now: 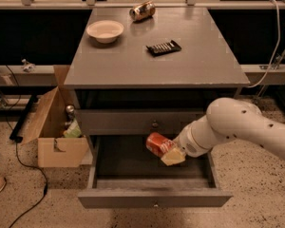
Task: Place coke can into middle drawer
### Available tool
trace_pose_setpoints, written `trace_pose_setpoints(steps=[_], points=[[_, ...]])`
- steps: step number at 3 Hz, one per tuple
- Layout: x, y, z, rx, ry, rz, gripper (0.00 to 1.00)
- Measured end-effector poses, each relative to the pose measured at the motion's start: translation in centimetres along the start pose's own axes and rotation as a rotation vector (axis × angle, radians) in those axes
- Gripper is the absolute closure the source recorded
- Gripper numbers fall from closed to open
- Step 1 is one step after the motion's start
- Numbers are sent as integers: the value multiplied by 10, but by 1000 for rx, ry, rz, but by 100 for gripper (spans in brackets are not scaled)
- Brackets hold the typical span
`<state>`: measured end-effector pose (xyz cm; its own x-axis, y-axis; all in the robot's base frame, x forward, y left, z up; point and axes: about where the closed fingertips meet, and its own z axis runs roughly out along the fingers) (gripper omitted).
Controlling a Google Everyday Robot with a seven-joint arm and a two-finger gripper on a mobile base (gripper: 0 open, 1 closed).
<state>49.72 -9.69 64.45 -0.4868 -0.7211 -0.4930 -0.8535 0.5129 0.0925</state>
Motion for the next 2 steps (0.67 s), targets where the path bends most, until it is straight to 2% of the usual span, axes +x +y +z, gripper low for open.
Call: trace_pose_setpoints(steps=[1,2], points=[[18,-5,53,-27,40,-37,100],[26,-14,93,-57,22,-42,100]])
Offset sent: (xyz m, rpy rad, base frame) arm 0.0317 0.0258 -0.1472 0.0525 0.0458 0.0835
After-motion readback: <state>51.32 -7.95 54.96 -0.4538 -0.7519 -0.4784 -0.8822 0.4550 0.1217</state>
